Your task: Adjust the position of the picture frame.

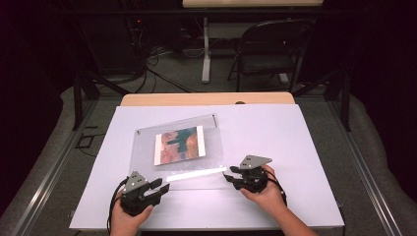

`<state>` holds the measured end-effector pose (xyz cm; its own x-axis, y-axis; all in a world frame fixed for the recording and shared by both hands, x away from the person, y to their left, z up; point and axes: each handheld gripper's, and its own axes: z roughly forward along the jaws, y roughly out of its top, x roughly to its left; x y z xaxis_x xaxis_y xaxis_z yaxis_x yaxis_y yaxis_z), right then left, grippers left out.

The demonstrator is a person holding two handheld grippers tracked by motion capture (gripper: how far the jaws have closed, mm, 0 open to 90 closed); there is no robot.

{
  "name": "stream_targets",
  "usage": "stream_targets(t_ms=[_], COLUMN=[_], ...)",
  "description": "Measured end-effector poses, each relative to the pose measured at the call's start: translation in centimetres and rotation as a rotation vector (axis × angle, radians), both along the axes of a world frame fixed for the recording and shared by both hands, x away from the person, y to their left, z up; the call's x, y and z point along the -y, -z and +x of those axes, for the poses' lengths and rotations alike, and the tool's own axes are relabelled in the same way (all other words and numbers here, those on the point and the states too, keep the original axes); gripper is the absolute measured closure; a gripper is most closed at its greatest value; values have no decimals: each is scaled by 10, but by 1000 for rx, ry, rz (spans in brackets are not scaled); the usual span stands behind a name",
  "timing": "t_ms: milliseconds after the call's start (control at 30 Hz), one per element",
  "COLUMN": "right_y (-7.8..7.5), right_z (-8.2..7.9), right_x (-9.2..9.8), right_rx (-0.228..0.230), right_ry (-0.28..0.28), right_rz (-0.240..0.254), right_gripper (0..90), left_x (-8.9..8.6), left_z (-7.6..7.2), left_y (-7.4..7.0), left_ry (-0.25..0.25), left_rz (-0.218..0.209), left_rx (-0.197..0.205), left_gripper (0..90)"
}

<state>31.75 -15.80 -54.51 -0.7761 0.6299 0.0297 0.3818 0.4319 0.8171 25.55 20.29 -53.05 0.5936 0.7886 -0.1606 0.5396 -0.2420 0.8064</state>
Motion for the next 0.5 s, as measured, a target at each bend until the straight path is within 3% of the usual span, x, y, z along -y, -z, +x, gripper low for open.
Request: stream_targets(t_ms=[333, 500], right_y=[10, 12], right_z=[15, 14], right_x=[-18, -22], right_rx=[-2, 7], right_ry=[-31, -36], right_rz=[-43, -43], right_gripper=[631, 734], left_x=[-2, -2], left_z=[2, 2], left_y=[1, 3], left_ry=[-3, -2], left_rz=[-24, -21], left_rx=[-21, -37], left_gripper=[619, 620])
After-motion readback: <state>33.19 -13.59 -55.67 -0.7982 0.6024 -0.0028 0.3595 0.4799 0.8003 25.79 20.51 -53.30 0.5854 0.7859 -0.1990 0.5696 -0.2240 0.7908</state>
